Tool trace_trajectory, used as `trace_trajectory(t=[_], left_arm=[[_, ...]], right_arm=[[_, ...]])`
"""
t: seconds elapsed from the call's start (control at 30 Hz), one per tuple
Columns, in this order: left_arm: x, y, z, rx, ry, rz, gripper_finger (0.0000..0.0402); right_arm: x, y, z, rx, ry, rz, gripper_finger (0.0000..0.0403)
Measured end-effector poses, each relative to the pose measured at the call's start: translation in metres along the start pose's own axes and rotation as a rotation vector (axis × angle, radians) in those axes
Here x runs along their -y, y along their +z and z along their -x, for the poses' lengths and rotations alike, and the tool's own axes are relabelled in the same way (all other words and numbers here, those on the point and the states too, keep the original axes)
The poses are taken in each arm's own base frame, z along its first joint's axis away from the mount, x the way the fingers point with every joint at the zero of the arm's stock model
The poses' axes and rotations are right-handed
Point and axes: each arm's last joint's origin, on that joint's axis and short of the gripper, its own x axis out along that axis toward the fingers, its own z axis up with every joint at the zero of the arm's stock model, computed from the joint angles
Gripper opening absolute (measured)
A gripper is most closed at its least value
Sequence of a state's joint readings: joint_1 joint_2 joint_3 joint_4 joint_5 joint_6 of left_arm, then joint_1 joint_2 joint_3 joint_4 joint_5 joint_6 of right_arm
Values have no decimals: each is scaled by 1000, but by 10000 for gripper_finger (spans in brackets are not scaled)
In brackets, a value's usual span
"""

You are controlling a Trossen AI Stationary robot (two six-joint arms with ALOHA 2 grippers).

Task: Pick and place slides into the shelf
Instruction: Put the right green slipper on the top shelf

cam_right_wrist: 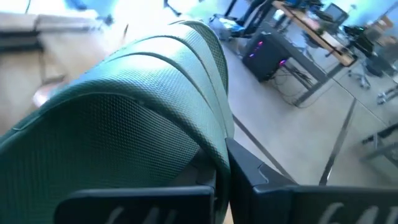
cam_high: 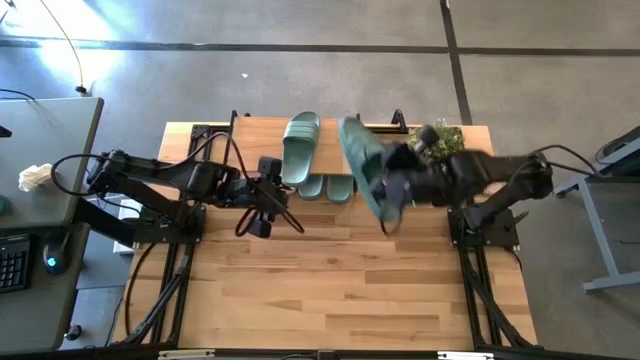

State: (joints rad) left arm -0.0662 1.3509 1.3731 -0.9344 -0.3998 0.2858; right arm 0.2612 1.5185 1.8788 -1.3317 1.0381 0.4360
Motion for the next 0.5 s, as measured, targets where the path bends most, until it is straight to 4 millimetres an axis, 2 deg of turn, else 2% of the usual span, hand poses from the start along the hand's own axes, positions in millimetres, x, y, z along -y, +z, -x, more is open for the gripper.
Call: trace_trajectory(t=[0.17,0.23,0.37,0.5], left_arm=[[-5,-5,14,35,-3,-34,197],[-7,-9,24,60,-12,-46,197],[-14,-15,46,143,-5,-57,197],[-19,-22,61,201,-3,-80,197]], right_arm=[[13,25,-47,28,-12,-78,0],[11,30,-70,18,-36,-74,0],[4,33,-118,-29,-121,0,0],[-5,26,-167,-115,-147,39,0]])
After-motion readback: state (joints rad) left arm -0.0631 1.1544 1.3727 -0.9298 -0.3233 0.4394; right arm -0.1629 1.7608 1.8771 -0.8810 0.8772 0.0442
